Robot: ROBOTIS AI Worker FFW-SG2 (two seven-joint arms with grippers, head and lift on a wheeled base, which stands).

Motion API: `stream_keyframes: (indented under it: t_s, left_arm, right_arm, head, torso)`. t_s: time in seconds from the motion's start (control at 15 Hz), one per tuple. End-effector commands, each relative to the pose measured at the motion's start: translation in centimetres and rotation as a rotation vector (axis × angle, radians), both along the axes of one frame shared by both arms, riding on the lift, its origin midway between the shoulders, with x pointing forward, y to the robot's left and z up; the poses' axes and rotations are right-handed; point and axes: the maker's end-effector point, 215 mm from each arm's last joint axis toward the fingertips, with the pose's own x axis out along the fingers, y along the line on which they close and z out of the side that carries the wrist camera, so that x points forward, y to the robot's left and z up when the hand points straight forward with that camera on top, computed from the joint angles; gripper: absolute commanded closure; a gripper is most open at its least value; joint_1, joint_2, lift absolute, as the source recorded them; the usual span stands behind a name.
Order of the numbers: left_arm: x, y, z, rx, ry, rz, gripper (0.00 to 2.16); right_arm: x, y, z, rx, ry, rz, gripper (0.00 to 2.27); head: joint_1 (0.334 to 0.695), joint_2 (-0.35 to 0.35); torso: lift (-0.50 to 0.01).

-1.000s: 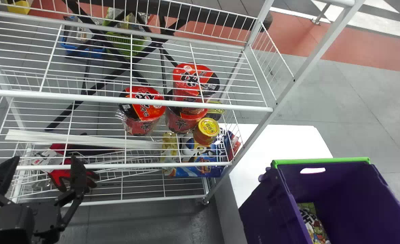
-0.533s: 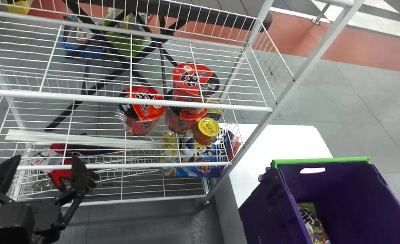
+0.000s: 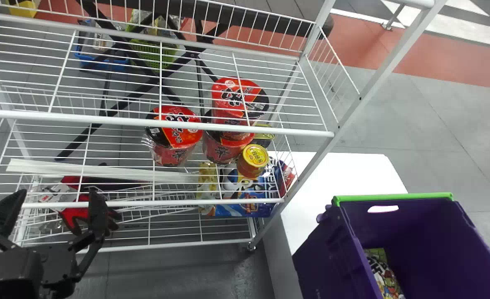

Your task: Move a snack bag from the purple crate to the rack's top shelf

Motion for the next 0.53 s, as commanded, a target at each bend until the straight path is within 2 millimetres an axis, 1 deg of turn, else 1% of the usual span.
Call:
stream_keyframes:
  t_s: [0.0, 0.27, 0.47]
  left_arm:
    - [-0.1, 0.1, 0.0, 0.001, 0.001, 0.0, 0.14]
    - [-0.3, -0.1, 0.0, 0.001, 0.002, -0.003, 0.14]
    - [-0.5, 0.2, -0.2, 0.004, 0.005, 0.001, 0.14]
  right_arm:
    - [-0.3, 0.1, -0.4, -0.009, 0.007, 0.001, 0.26]
    - [-0.1, 0.5, -1.2, -0.032, 0.013, 0.023, 0.26]
    - [-0.1, 0.8, -1.8, -0.047, 0.021, 0.032, 0.26]
  head:
    - [0.695, -0.35]
    - [0.695, -0.35]
    - [0.695, -0.35]
  torso:
    - [-0.452]
    - [-0.452]
    - [-0.452]
